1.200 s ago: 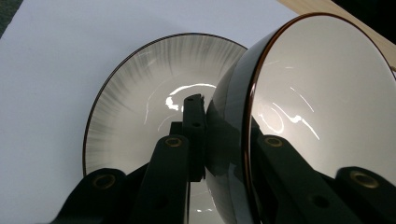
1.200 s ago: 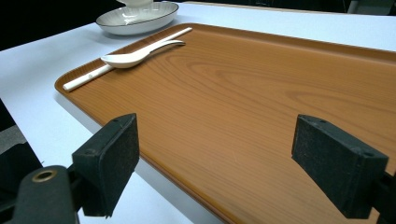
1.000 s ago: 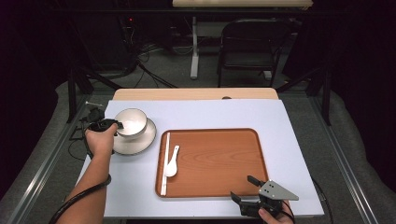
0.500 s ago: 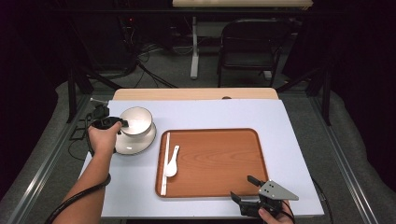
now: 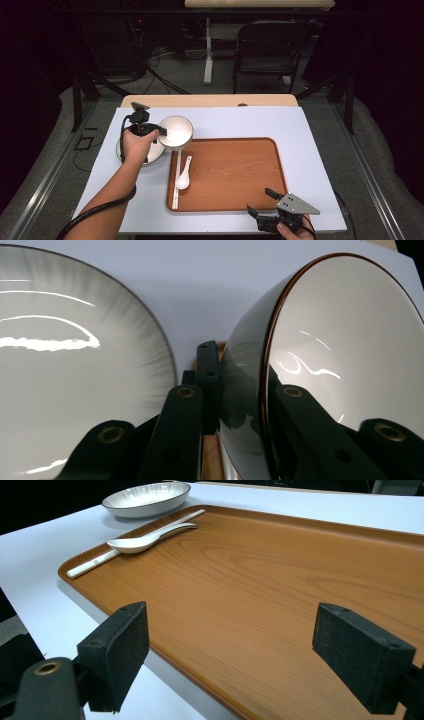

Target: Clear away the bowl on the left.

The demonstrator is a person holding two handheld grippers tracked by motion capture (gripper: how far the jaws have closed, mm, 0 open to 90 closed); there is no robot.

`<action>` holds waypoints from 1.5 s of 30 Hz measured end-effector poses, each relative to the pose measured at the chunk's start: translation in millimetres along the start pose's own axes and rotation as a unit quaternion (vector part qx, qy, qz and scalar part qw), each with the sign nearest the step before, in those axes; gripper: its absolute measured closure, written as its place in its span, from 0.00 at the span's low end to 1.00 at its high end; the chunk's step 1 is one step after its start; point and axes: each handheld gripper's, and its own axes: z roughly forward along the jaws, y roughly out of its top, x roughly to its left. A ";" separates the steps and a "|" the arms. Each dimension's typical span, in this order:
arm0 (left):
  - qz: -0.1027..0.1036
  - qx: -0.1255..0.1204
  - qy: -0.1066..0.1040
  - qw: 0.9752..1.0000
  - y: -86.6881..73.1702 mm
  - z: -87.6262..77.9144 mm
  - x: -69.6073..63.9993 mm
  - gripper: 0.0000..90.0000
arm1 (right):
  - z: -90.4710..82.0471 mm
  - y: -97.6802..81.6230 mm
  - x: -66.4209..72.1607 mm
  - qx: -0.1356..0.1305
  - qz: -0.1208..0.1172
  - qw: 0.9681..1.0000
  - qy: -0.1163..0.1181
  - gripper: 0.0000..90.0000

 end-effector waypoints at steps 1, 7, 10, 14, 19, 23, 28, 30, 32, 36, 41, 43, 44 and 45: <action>0.000 0.000 0.000 1.000 0.0 0.0 0.0 0.90 | -0.1 0.0 0.1 0.000 0.000 1.000 0.000 0.16; 0.022 0.013 -0.018 1.000 -2.4 15.2 -26.1 0.90 | -0.3 0.3 0.2 -0.001 -0.003 1.000 0.001 0.16; 0.033 0.022 -0.025 0.999 -2.6 23.9 -38.8 0.90 | -0.3 0.3 0.7 -0.001 -0.003 1.000 0.001 0.16; 0.033 0.022 -0.027 0.999 -2.8 26.4 -42.2 0.90 | -0.4 0.4 0.5 -0.001 -0.003 1.000 0.001 0.16; 0.045 0.033 -0.037 0.998 -3.8 41.3 -63.6 0.90 | -0.4 0.4 0.5 -0.001 -0.003 1.000 0.001 0.16; 0.054 0.041 -0.042 0.997 -3.9 54.4 -81.2 0.90 | -0.9 0.7 1.4 -0.001 -0.005 1.000 0.002 0.16; 0.063 0.050 -0.040 0.996 -3.9 65.7 -99.0 0.90 | -0.9 0.6 1.3 -0.002 -0.004 1.000 0.002 0.16; 0.065 0.051 -0.042 0.996 -3.9 70.3 -106.5 0.90 | -1.0 0.6 1.3 -0.002 -0.004 1.000 0.002 0.16; 0.067 0.054 -0.046 0.995 -3.9 73.9 -112.1 0.90 | -1.3 0.7 1.5 -0.002 -0.003 1.000 0.002 0.16; 0.065 0.058 -0.051 0.995 -5.0 84.1 -127.0 0.90 | -1.4 0.9 1.8 -0.003 -0.003 1.000 0.003 0.16; 0.071 0.064 -0.048 0.994 -6.6 96.6 -145.1 0.90 | -1.9 0.9 2.1 -0.004 -0.004 1.000 0.005 0.16; 0.071 0.063 -0.048 0.994 -7.3 101.3 -151.3 0.90 | -2.1 0.9 2.0 -0.004 -0.005 1.000 0.005 0.16; 0.070 0.063 -0.050 0.994 -7.8 103.6 -154.1 0.90 | -2.1 1.0 2.1 -0.004 -0.005 1.000 0.005 0.16; 0.068 0.063 -0.052 0.994 -8.6 106.2 -157.0 0.90 | -2.1 1.0 2.0 -0.005 -0.006 1.000 0.006 0.16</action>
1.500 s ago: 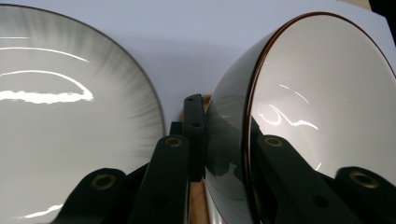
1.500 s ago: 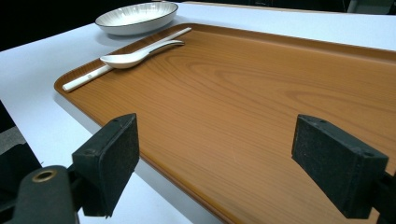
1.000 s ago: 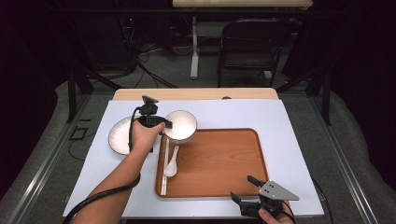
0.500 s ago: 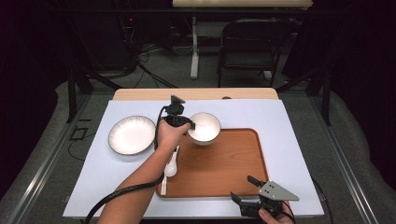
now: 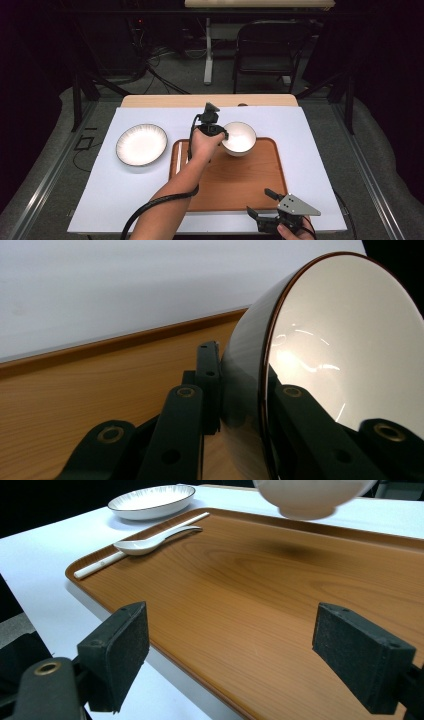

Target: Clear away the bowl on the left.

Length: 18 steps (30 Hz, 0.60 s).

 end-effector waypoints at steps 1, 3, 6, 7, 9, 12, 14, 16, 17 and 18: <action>-0.002 0.000 0.000 1.000 0.1 2.8 -2.8 0.90 | -0.1 0.0 0.2 0.000 0.001 1.000 0.001 0.16; -0.001 0.000 0.000 1.000 0.2 7.8 -7.6 0.90 | 0.2 0.0 0.4 0.001 0.001 1.000 0.002 0.16; -0.005 -0.001 -0.001 1.000 -0.4 16.0 -13.3 0.90 | 0.4 0.0 0.9 0.001 0.002 1.000 0.004 0.16; -0.003 0.002 0.000 1.000 -0.4 18.6 -14.7 0.90 | 0.2 0.0 1.0 0.001 0.002 1.000 0.004 0.16; -0.001 0.004 0.003 1.000 -0.2 23.4 -17.5 0.90 | -0.1 0.1 1.1 0.001 0.001 1.000 0.005 0.16; -0.004 0.006 0.002 1.000 0.0 30.6 -20.3 0.90 | 0.0 0.1 1.1 0.001 0.002 1.000 0.005 0.16; -0.003 0.006 0.001 1.000 -0.2 36.0 -21.9 0.90 | 0.0 0.2 1.2 0.001 0.002 1.000 0.006 0.16; -0.005 0.007 0.000 1.000 -0.8 40.4 -22.9 0.90 | 0.1 0.1 1.3 0.001 0.002 1.000 0.007 0.16; -0.005 0.009 0.000 1.000 -1.0 42.8 -23.4 0.90 | 0.2 0.1 1.2 0.002 0.002 1.000 0.007 0.16; -0.005 0.009 0.000 1.000 -1.0 42.8 -23.4 0.90 | 0.2 0.1 1.2 0.002 0.002 1.000 0.007 0.16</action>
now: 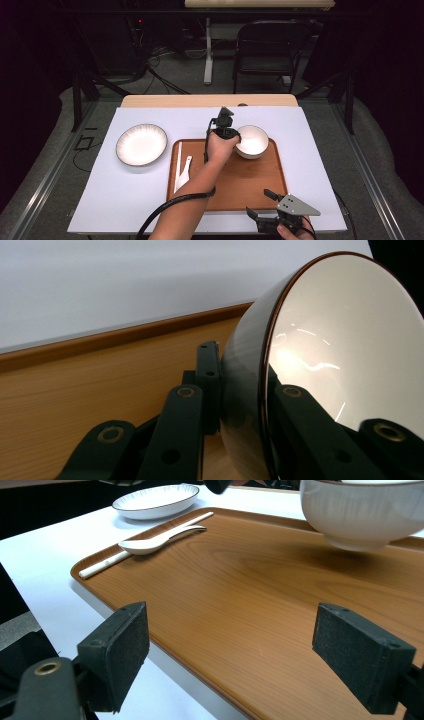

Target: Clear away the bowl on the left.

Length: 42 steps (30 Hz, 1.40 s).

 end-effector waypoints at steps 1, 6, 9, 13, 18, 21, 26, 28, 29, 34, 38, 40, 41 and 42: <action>0.001 0.002 -0.001 1.000 -0.6 3.1 -0.4 0.90 | 0.0 -0.1 0.2 0.001 0.002 1.000 0.000 0.16; 0.003 0.009 -0.003 1.000 -1.6 13.5 -4.6 0.90 | -0.8 0.5 0.0 -0.004 0.003 1.000 0.001 0.16; 0.006 0.012 -0.005 1.000 -1.4 20.1 -9.5 0.90 | -0.9 0.4 0.0 -0.004 0.004 1.000 0.001 0.16; 0.000 0.013 -0.006 1.000 -3.1 25.7 -10.1 0.90 | -1.2 0.4 -0.2 -0.004 0.004 1.000 0.001 0.16; -0.008 0.013 -0.008 1.000 -4.9 28.4 -7.3 0.90 | -1.2 0.6 0.4 -0.003 0.002 1.000 0.002 0.16; -0.007 0.010 -0.011 1.000 -5.3 28.3 -7.3 0.90 | -1.0 0.5 0.6 -0.003 0.002 1.000 0.002 0.16; -0.013 0.012 -0.024 1.000 -6.7 27.6 -3.7 0.86 | -0.8 0.5 0.7 -0.003 0.002 1.000 0.002 0.16; -0.019 0.004 -0.036 0.999 -7.2 25.4 -2.5 0.83 | -0.9 0.5 0.6 -0.003 0.001 1.000 0.002 0.16; -0.015 -0.001 -0.035 0.999 -6.8 23.5 -2.1 0.81 | -0.9 0.4 0.6 -0.003 0.002 1.000 0.001 0.16; 0.000 -0.024 -0.037 0.999 -7.7 12.1 0.8 0.65 | -1.3 0.3 0.1 -0.003 0.002 1.000 0.000 0.16; 0.023 -0.043 -0.029 0.998 -10.9 2.2 4.8 0.59 | -1.1 0.2 0.3 -0.002 0.002 1.000 -0.001 0.16; 0.028 -0.050 -0.027 0.998 -11.9 -2.3 7.2 0.55 | -1.2 0.2 0.3 -0.002 0.002 1.000 -0.002 0.16; 0.029 -0.052 -0.026 0.998 -12.3 -4.9 8.7 0.54 | -1.3 0.3 0.3 -0.002 0.001 1.000 -0.002 0.16; 0.030 -0.056 -0.026 0.998 -12.6 -7.2 10.1 0.52 | -1.4 0.3 0.3 -0.002 0.001 1.000 -0.002 0.16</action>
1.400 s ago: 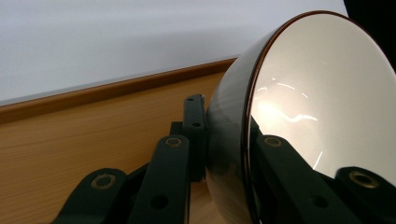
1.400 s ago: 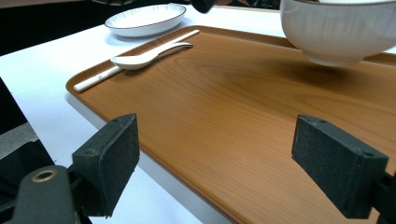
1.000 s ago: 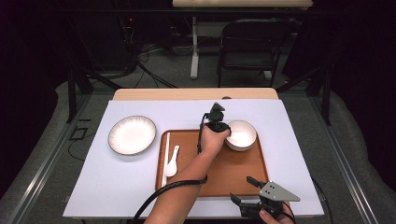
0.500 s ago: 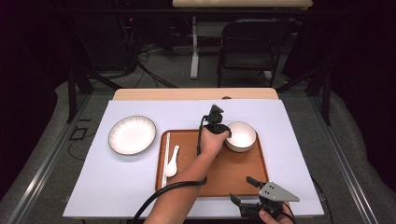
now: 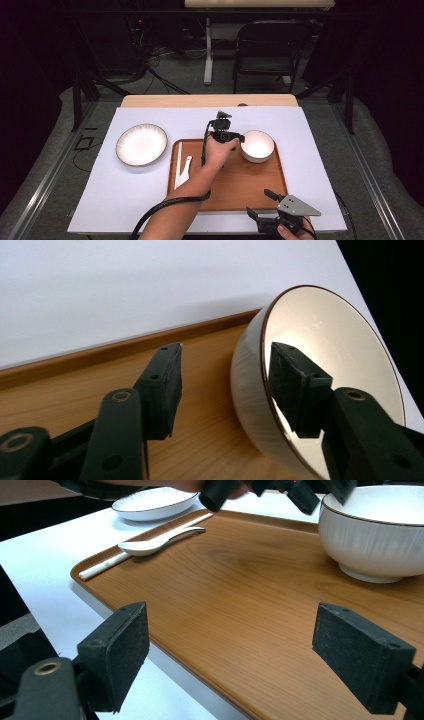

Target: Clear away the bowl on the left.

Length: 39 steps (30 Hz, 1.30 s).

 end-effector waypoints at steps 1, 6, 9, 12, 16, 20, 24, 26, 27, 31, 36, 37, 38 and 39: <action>0.003 -0.002 0.000 1.000 -0.2 -2.4 1.5 0.51 | 0.0 0.0 -0.1 0.000 0.000 1.000 0.000 0.16; 0.000 -0.007 -0.009 1.000 -0.6 -15.5 6.5 0.47 | 0.3 -0.1 -0.6 0.001 0.000 1.000 -0.001 0.16; 0.004 -0.008 -0.008 1.000 -0.4 -24.6 8.9 0.47 | 0.2 -0.1 -0.7 0.001 0.000 1.000 -0.001 0.16; 0.005 -0.011 -0.006 1.000 0.9 -34.7 10.8 0.47 | 0.1 -0.1 -0.5 0.001 0.000 1.000 -0.001 0.16; 0.008 -0.014 -0.001 1.000 1.8 -47.3 15.2 0.47 | 0.2 -0.2 -0.5 0.002 0.000 1.000 -0.002 0.16; 0.015 -0.017 0.012 1.000 2.5 -61.1 23.8 0.47 | 0.6 -0.3 -0.4 0.002 0.000 1.000 -0.002 0.16; 0.012 -0.020 0.023 0.999 2.4 -71.3 33.3 0.46 | 0.6 -0.2 -0.5 0.002 0.000 1.000 -0.003 0.16; 0.008 -0.020 0.027 0.999 1.6 -81.9 45.0 0.46 | 0.6 -0.2 -0.7 0.002 -0.001 1.000 -0.003 0.16; 0.003 -0.018 0.025 1.000 1.4 -84.1 47.5 0.46 | 0.7 -0.3 -0.8 0.002 -0.001 1.000 -0.003 0.16; -0.006 -0.015 0.020 1.000 -0.3 -95.0 57.4 0.46 | 0.9 -0.4 -1.0 0.003 0.001 1.000 -0.004 0.16; 0.002 -0.017 0.034 0.999 -1.4 -106.2 63.4 0.44 | 1.0 -0.5 -1.1 0.002 0.000 1.000 -0.004 0.16; 0.006 -0.020 0.042 0.999 -2.3 -112.5 66.7 0.44 | 1.1 -0.5 -1.0 0.003 0.000 1.000 -0.005 0.16; 0.008 -0.021 0.047 0.999 -2.7 -114.6 68.0 0.44 | 1.1 -0.5 -1.1 0.003 -0.001 1.000 -0.005 0.16; 0.008 -0.023 0.050 0.998 -3.1 -117.2 70.2 0.44 | 1.1 -0.5 -1.1 0.003 -0.001 1.000 -0.005 0.16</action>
